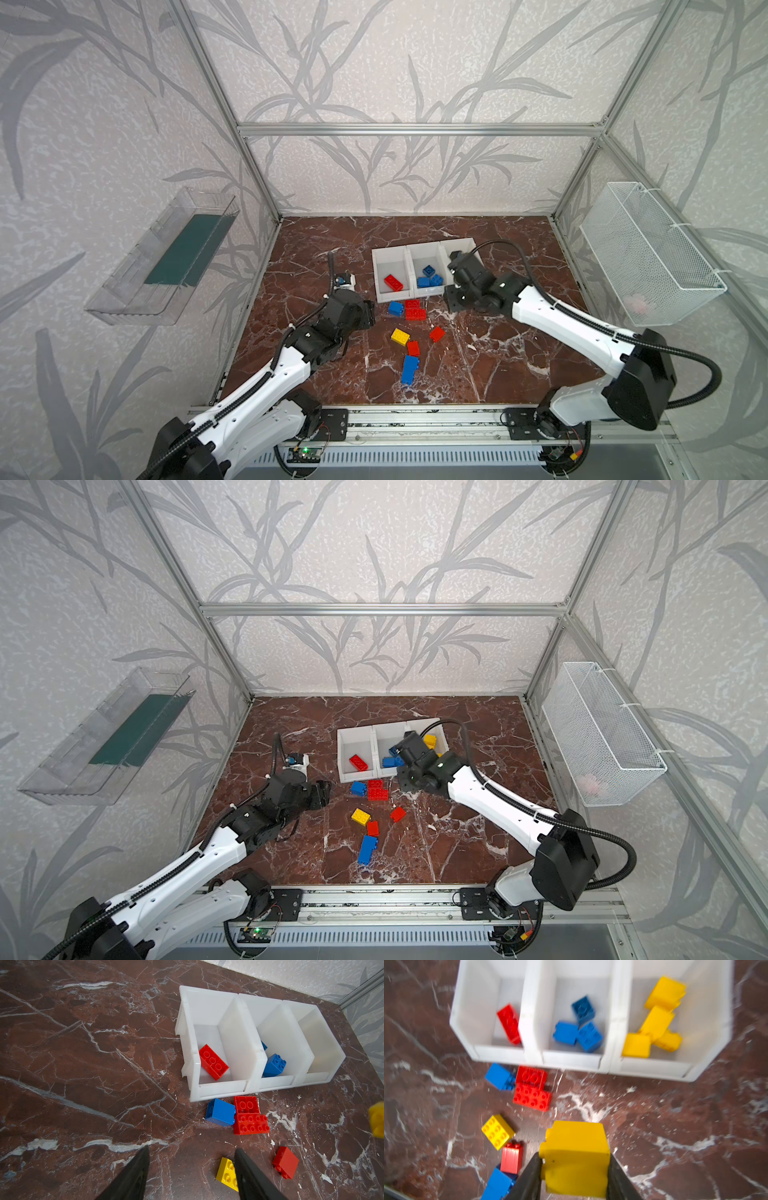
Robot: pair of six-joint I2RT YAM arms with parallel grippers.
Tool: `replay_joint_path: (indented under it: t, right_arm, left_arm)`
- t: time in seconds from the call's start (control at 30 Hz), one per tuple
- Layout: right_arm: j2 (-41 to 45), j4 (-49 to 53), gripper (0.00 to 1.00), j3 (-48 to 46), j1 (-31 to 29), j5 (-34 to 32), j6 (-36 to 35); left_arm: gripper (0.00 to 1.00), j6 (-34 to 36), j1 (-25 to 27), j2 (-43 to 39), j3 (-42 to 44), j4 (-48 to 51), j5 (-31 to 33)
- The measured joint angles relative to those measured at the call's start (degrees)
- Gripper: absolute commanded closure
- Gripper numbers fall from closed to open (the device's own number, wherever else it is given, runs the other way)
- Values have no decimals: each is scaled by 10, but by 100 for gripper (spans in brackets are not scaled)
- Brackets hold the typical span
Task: Sort the legos into containers by color
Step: 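Carry the yellow brick over the compartment nearest the right arm, then release the yellow brick and withdraw the right gripper while the left lowers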
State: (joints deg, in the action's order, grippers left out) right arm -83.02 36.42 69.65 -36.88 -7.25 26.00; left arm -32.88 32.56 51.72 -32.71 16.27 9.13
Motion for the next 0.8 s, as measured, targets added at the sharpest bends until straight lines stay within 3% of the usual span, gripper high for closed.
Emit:
replay_joint_path:
  t: [0.17,0.43,0.53,0.67,0.8]
  right_arm:
    - [-103,-8,64,104,118,23,-51]
    - [-268,12,62,226,160,65,-78]
    - [-287,23,56,241,164,72,-79]
    - [-296,29,36,253,166,85,-82]
    - [-296,29,32,257,166,101,-85]
  left_arm:
    - [33,-16,0,-25,29,0,-11]
    - [33,-35,0,-46,49,-1,-28]
    - [33,-41,0,-47,54,-1,-32]
    - [33,-44,0,-48,59,0,-33]
    - [33,-44,0,-49,60,0,-34]
